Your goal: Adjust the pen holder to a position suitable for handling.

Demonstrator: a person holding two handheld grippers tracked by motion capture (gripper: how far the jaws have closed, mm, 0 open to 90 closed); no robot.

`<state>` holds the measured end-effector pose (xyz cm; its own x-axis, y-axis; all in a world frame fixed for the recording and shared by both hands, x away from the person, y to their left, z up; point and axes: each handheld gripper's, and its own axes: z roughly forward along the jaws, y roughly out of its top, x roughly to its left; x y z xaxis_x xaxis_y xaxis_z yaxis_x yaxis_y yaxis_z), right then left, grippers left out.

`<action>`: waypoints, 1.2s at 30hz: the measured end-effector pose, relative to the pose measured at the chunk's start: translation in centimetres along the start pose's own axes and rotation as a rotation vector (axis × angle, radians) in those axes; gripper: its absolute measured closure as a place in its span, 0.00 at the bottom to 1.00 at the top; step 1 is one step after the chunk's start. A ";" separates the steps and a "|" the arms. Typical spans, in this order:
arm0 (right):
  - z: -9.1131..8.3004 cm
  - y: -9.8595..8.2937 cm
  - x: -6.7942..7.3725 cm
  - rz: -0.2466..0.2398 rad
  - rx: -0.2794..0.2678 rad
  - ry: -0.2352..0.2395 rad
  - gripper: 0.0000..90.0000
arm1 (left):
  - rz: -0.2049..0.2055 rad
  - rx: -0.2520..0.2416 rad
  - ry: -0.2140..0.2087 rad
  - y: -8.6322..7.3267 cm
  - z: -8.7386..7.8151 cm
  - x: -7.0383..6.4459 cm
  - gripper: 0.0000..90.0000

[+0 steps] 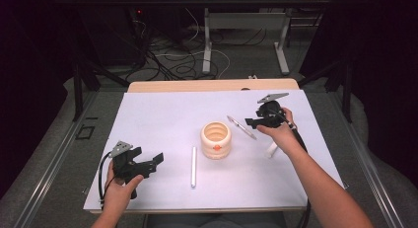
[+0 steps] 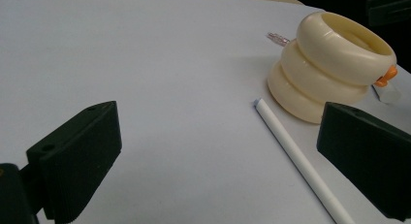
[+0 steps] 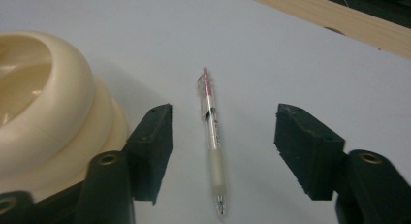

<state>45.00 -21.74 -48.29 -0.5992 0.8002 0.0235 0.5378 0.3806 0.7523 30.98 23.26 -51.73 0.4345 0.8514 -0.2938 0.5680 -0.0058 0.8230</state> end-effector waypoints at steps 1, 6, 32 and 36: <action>0.1 -0.1 -0.1 0.000 0.001 0.004 0.49 | 0.000 0.000 -0.001 0.0 0.0 0.0 0.03; 0.7 -0.4 -0.2 -0.027 0.019 -0.001 0.52 | -0.001 0.001 0.000 0.0 0.1 0.0 0.03; 5.0 -1.1 -0.2 0.048 0.188 0.018 0.77 | -0.002 0.006 -0.005 0.0 0.2 0.0 0.03; 5.4 -1.3 -0.3 0.056 0.223 0.017 0.78 | -0.001 0.010 -0.006 0.0 0.2 0.0 0.03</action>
<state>47.68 -20.04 -52.86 -0.5739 0.8156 0.0737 0.6871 0.4306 0.5852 31.10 23.17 -51.86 0.4381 0.8483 -0.2975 0.5750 -0.0101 0.8181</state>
